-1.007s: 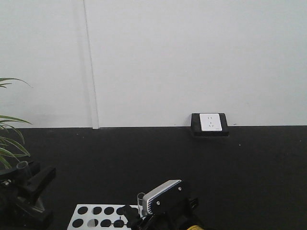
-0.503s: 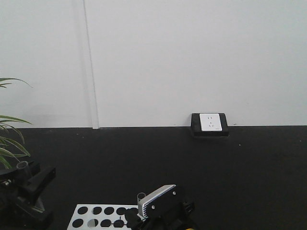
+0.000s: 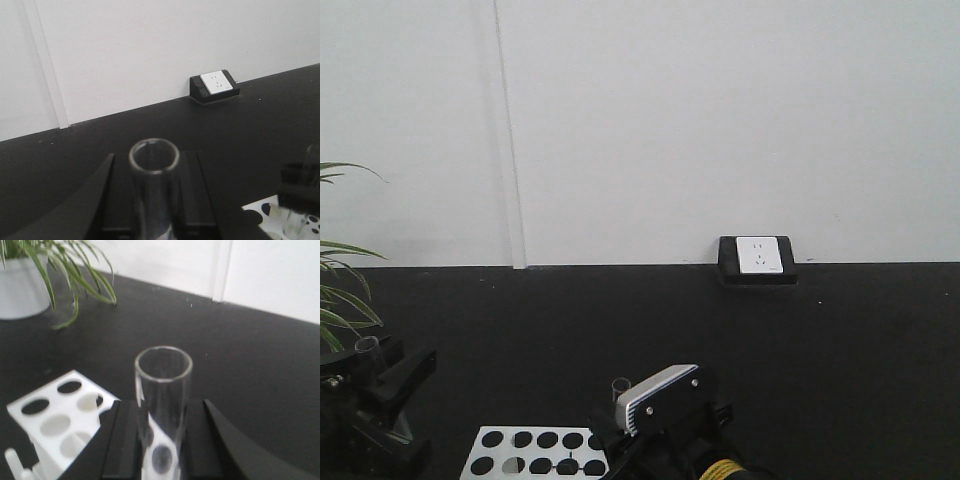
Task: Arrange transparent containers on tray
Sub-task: 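Lift the second glass tube out of the rack with the right gripper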
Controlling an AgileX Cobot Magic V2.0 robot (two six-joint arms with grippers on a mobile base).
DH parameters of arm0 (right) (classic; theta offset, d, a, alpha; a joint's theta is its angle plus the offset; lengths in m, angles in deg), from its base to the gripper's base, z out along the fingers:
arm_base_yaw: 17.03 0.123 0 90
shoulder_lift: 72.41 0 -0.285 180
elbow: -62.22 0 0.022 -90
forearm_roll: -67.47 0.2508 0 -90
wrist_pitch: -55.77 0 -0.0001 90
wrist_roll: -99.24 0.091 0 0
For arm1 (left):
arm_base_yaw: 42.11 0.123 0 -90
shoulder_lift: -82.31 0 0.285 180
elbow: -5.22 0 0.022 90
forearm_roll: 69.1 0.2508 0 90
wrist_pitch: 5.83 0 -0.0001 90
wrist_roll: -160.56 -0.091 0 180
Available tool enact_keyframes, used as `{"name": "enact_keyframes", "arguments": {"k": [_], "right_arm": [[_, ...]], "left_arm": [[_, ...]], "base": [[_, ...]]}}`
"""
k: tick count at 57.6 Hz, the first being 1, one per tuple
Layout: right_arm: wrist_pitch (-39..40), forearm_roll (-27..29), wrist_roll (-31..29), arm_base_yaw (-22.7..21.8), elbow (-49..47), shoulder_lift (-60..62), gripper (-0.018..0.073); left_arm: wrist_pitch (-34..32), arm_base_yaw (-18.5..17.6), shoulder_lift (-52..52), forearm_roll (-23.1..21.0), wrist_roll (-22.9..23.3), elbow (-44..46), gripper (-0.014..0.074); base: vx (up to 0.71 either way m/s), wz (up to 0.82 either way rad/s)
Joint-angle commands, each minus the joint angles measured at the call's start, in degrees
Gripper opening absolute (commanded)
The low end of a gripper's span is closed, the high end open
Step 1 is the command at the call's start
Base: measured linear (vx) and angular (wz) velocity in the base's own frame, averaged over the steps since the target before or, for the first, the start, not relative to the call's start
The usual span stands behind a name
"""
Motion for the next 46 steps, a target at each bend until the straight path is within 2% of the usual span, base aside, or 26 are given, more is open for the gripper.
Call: {"name": "enact_keyframes", "arguments": {"k": [1, 6, 18, 25, 31, 46], "right_arm": [[2.5, 1.7, -0.3, -0.2, -1.6, 6.3, 0.0202], [0.3, 2.9, -0.8, -0.2, -1.7, 10.0, 0.0202], [-12.4, 3.5, -4.9, -0.2, -7.1, 17.5, 0.0202], [-15.6, 3.5, -5.1, -0.2, -10.1, 21.5, 0.0202], [-17.2, 3.5, -5.6, -0.2, -10.4, 25.5, 0.0202], [-31.5, 3.5, -8.7, -0.2, -10.4, 32.9, 0.0202]], "left_arm": [[-4.7, -0.3, -1.1, -0.5, 0.2, 1.7, 0.0048], [-4.7, -0.3, -1.1, -0.5, 0.2, 1.7, 0.0048], [-4.6, -0.3, -1.1, -0.5, 0.2, 1.7, 0.0048], [-4.5, -0.3, -1.1, -0.5, 0.1, 1.7, 0.0048], [-4.6, -0.3, -1.1, -0.5, 0.1, 1.7, 0.0048], [-4.4, -0.3, -2.5, -0.5, 0.6, 1.7, 0.0048]], "base": [[0.00, 0.00], [0.00, 0.00], [0.00, 0.00], [0.00, 0.00], [0.00, 0.00], [0.00, 0.00]]}}
